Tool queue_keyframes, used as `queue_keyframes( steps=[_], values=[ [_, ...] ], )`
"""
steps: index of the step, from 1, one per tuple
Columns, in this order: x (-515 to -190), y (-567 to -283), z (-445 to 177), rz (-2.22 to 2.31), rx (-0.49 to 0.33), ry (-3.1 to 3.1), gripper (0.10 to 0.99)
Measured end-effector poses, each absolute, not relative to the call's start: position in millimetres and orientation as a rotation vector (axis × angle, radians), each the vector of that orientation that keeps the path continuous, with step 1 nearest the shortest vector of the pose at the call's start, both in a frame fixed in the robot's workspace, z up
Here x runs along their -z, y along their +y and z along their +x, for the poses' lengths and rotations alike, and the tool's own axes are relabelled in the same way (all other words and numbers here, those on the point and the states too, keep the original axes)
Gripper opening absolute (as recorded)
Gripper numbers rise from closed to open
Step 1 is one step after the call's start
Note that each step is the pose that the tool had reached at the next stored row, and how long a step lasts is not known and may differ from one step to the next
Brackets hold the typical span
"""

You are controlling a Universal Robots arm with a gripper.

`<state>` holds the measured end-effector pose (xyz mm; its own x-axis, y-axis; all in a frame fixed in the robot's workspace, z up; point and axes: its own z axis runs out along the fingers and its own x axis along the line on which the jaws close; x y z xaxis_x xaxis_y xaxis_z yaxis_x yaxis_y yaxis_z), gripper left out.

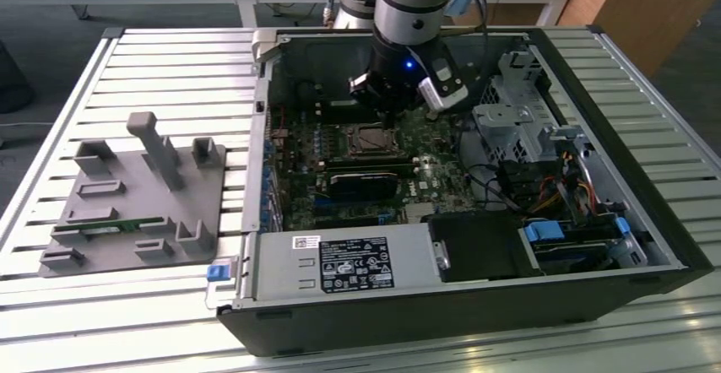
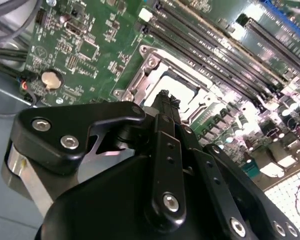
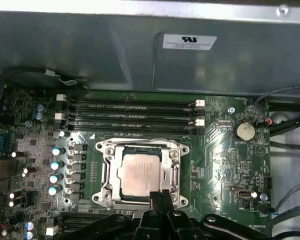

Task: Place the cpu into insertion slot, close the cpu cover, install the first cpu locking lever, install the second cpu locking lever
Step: 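Install the second cpu locking lever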

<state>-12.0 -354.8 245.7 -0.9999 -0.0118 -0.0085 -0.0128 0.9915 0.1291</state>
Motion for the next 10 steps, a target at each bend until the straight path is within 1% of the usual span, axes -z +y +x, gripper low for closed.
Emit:
queue_keyframes(
  steps=[5,10],
  values=[
    [-239,-356,-12,-0.018,-0.203,3.139,0.106],
    [-234,-365,-12,-0.018,-0.203,3.139,0.106]
  ],
)
